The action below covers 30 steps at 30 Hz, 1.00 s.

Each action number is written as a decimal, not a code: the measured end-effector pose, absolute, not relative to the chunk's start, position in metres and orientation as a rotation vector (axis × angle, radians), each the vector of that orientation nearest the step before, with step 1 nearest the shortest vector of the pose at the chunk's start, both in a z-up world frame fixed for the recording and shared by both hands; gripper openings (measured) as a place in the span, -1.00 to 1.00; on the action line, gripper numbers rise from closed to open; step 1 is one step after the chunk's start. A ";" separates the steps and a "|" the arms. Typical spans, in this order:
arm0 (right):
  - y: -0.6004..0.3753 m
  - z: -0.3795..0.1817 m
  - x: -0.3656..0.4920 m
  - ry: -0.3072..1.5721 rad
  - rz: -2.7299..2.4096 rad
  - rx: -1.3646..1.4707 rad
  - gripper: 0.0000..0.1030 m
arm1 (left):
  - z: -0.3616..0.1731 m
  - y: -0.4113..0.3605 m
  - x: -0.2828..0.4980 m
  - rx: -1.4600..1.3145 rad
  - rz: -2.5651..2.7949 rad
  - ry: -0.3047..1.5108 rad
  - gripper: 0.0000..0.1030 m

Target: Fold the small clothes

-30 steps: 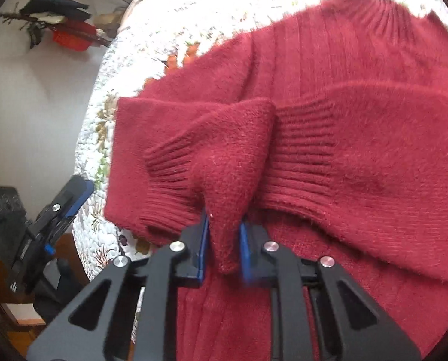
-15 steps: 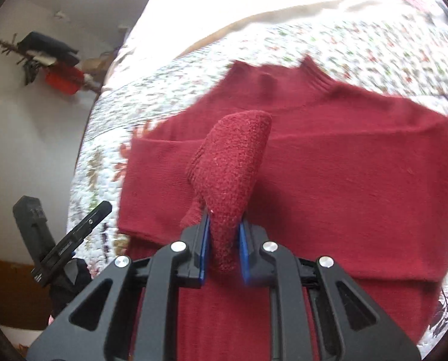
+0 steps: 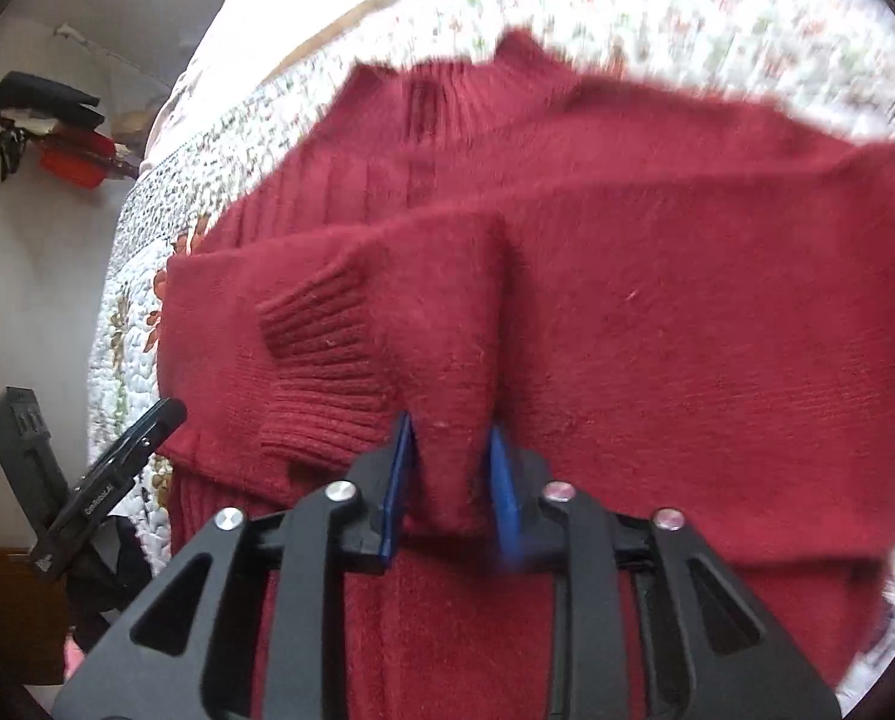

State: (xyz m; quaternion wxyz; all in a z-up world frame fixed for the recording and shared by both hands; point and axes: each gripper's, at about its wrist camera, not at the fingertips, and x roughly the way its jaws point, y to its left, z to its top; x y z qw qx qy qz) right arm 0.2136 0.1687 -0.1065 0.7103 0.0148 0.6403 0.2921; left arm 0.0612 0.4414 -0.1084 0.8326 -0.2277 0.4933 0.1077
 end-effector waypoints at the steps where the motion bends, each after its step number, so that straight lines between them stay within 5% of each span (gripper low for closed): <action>1: 0.167 -0.096 0.211 1.387 0.656 0.013 -0.44 | -0.104 0.442 0.059 -0.480 0.229 1.039 0.21; 4: 0.177 -0.065 0.196 1.300 0.713 -0.066 -0.05 | -0.081 0.441 0.054 -0.478 0.219 0.982 0.27; 17: 0.262 -0.109 0.163 1.290 0.762 -0.473 0.08 | -0.110 0.435 0.083 -0.564 0.174 1.061 0.30; 18: 0.263 -0.114 0.164 1.295 0.760 -0.475 0.05 | -0.114 0.436 0.082 -0.575 0.173 1.062 0.30; 24: 0.238 -0.109 0.181 1.320 0.736 -0.319 -0.84 | -0.118 0.434 0.081 -0.552 0.166 1.059 0.31; 30: 0.177 -0.087 0.206 1.330 0.694 -0.021 -0.84 | -0.119 0.434 0.080 -0.546 0.167 1.054 0.31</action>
